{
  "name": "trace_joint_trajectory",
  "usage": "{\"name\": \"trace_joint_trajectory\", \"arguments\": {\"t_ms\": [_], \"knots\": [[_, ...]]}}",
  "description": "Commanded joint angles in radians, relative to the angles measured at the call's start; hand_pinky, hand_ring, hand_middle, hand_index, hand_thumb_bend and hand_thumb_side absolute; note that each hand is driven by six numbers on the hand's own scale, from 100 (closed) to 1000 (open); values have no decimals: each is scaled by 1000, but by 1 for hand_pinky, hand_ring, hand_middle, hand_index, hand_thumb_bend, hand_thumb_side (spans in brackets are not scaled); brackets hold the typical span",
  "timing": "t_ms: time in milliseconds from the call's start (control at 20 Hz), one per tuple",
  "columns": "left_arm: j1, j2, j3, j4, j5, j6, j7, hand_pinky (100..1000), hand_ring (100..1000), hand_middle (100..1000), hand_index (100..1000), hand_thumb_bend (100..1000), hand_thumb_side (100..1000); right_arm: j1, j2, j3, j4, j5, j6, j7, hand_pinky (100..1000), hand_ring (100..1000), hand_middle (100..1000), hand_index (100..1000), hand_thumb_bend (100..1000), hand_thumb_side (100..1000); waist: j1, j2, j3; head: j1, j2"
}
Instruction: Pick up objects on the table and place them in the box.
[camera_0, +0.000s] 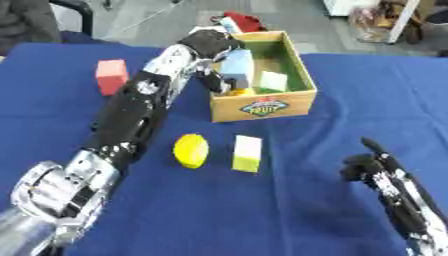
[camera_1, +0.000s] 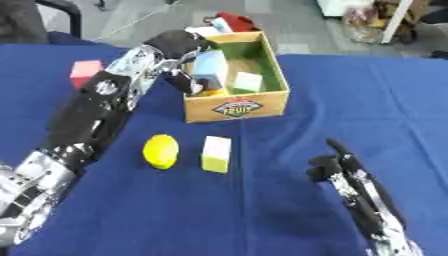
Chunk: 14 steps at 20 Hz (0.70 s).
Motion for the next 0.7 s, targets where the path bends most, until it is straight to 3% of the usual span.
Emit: {"name": "trace_joint_trajectory", "arguments": {"t_ms": [50, 300, 550, 700], "knots": [[-24, 62, 14, -64, 88, -15, -31, 865, 811, 877, 968, 132, 450, -12, -10, -3, -13, -3, -2, 0, 651, 657, 668, 1000, 100, 714, -3, -13, 4, -8, -9], [-33, 159, 34, -148, 260, -9, -89, 825, 748, 812, 943, 100, 246, -11, -16, -7, -12, -1, -3, -3, 651, 657, 668, 1000, 100, 710, -1, -17, 17, -17, -7], [-16, 267, 78, -134, 313, 47, -163, 817, 740, 796, 929, 100, 248, -7, -22, -12, -11, 1, -3, -8, 651, 657, 667, 1000, 100, 711, 5, -20, 32, -27, -4], [0, 295, 107, -107, 300, 80, -139, 748, 627, 673, 843, 100, 238, -6, -23, -13, -11, 1, -3, -10, 651, 657, 668, 1000, 100, 708, 5, -22, 42, -32, -7]]}}
